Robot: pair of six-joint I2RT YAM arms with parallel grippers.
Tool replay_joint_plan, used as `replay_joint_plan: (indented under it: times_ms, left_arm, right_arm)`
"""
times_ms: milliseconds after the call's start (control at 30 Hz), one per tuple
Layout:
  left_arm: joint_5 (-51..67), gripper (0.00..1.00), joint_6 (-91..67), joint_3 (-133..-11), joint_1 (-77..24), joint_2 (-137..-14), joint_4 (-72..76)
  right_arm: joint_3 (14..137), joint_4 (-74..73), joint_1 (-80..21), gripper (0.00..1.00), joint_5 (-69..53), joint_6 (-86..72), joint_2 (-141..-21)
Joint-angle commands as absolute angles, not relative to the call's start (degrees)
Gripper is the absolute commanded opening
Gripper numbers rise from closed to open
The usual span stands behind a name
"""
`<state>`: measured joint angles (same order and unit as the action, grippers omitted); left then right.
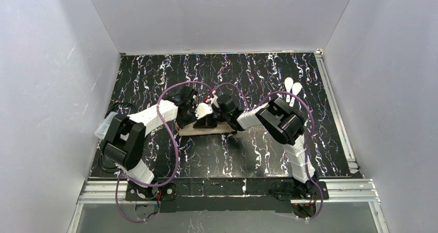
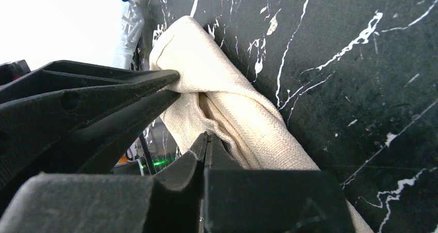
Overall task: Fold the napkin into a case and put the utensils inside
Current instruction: Smooth out the smaller rectangle-folded napkin at the center of the board.
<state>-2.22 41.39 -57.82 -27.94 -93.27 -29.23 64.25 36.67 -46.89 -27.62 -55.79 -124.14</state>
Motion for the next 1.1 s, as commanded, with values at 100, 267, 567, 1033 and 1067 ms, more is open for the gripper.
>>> replay_joint_plan:
  times_ms: [100,267,567,1033,1067]
  left_arm:
    - [-2.00,0.00,42.27,-57.47,-28.28,-90.36,-29.61]
    - [-0.15,0.00,41.02,-58.68,-28.56,-88.83,-32.01]
    - [4.31,0.00,38.64,-59.92,-28.77,-87.98,-36.68]
    - [3.11,0.00,42.11,-55.46,-29.36,-89.43,-36.38]
    - [3.27,0.00,42.08,-55.46,-29.36,-89.53,-36.57]
  right_arm:
    - [63.90,39.20,-46.57,0.01,-27.94,-56.51,-125.18]
    - [64.59,38.27,-46.57,0.01,-26.34,-56.46,-125.10]
    - [65.19,34.60,-46.54,0.01,-22.79,-55.81,-124.88]
    - [64.31,32.51,-45.70,0.01,-17.90,-56.36,-123.14]
    - [63.96,32.54,-45.42,0.01,-17.08,-56.34,-122.71]
